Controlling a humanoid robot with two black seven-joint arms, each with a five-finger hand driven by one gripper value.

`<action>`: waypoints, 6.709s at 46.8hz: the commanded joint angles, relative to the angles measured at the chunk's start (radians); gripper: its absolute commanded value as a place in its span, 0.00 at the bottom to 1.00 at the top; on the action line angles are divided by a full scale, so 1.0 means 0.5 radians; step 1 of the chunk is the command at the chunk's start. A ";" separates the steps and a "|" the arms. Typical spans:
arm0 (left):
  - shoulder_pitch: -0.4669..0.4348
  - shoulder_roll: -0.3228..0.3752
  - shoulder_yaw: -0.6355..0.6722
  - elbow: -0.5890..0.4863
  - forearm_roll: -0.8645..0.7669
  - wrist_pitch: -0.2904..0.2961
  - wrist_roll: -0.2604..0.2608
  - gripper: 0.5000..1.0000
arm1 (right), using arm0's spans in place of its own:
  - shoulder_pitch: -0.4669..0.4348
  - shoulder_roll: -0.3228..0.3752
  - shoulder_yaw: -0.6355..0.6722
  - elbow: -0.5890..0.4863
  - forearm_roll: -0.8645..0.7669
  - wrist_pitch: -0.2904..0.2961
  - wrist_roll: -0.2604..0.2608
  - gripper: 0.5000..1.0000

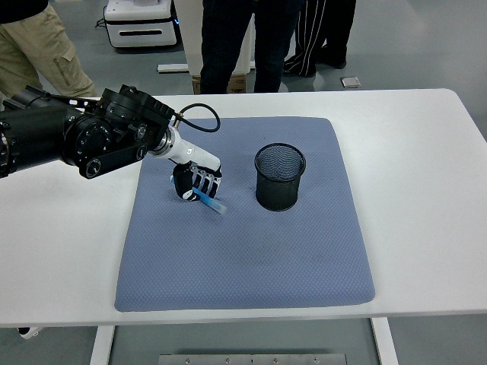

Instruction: Left hand places marker in pen holder

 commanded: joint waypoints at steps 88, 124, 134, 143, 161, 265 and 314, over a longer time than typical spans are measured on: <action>0.034 -0.044 0.003 0.070 0.000 0.212 0.080 0.00 | 0.001 0.000 0.000 0.000 0.000 -0.001 -0.003 1.00; 0.037 -0.056 0.000 0.095 -0.006 0.224 0.111 0.00 | 0.001 0.000 0.000 0.000 0.000 -0.001 0.000 1.00; 0.021 -0.038 -0.003 0.095 -0.058 0.224 0.111 0.00 | 0.001 0.000 0.000 0.000 0.000 -0.001 0.000 1.00; -0.003 -0.022 -0.009 0.095 -0.061 0.221 0.108 0.00 | 0.001 0.000 0.000 0.000 0.000 -0.001 0.000 1.00; -0.061 0.021 -0.018 0.095 -0.120 0.221 0.102 0.00 | 0.001 0.000 0.000 0.000 0.000 -0.001 -0.003 1.00; -0.169 -0.213 -0.457 0.083 -0.807 0.240 0.108 0.00 | 0.001 0.000 0.000 0.000 0.000 -0.001 0.000 1.00; -0.117 -0.225 -0.457 -0.049 -1.169 0.396 0.102 0.73 | 0.001 0.000 0.000 0.000 0.000 -0.001 -0.003 1.00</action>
